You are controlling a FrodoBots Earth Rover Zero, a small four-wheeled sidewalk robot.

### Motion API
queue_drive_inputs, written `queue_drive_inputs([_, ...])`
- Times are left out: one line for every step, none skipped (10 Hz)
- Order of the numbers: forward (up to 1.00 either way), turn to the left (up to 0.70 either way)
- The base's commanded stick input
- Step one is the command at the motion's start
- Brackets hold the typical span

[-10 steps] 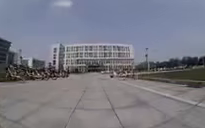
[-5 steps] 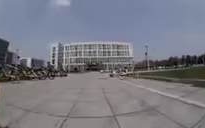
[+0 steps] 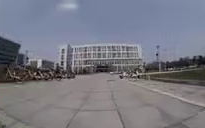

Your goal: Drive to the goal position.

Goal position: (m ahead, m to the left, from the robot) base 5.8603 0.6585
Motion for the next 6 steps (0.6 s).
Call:
queue_drive_inputs([1.00,0.02])
queue_drive_inputs([1.00,0.00])
queue_drive_inputs([1.00,0.00])
queue_drive_inputs([1.00,0.00])
queue_drive_inputs([1.00,0.00])
queue_drive_inputs([1.00,0.00])
